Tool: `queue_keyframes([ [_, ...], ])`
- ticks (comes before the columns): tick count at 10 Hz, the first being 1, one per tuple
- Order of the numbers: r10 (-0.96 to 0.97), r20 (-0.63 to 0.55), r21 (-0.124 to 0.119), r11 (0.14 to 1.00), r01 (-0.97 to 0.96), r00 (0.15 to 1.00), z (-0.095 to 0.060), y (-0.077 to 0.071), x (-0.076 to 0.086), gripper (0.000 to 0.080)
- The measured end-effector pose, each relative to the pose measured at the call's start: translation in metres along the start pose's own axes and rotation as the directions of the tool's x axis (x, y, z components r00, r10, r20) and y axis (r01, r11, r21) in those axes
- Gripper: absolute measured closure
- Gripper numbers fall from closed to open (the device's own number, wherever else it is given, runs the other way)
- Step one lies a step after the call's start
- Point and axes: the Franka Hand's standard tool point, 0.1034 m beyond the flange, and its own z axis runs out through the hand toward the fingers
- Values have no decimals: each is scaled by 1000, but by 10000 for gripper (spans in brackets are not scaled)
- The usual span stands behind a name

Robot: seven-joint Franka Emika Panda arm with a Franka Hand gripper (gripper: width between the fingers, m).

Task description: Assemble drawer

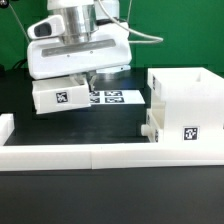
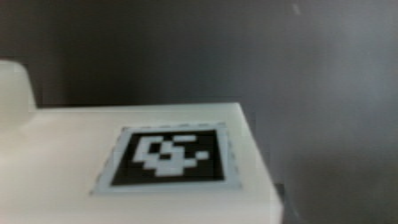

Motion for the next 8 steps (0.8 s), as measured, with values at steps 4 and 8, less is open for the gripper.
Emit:
queue_keyframes([
  [4,66,-38,19,998,-66,997,-10,-34,59,757],
  [8,27,-33,20,999,-26,999,-6,-37,59,757],
])
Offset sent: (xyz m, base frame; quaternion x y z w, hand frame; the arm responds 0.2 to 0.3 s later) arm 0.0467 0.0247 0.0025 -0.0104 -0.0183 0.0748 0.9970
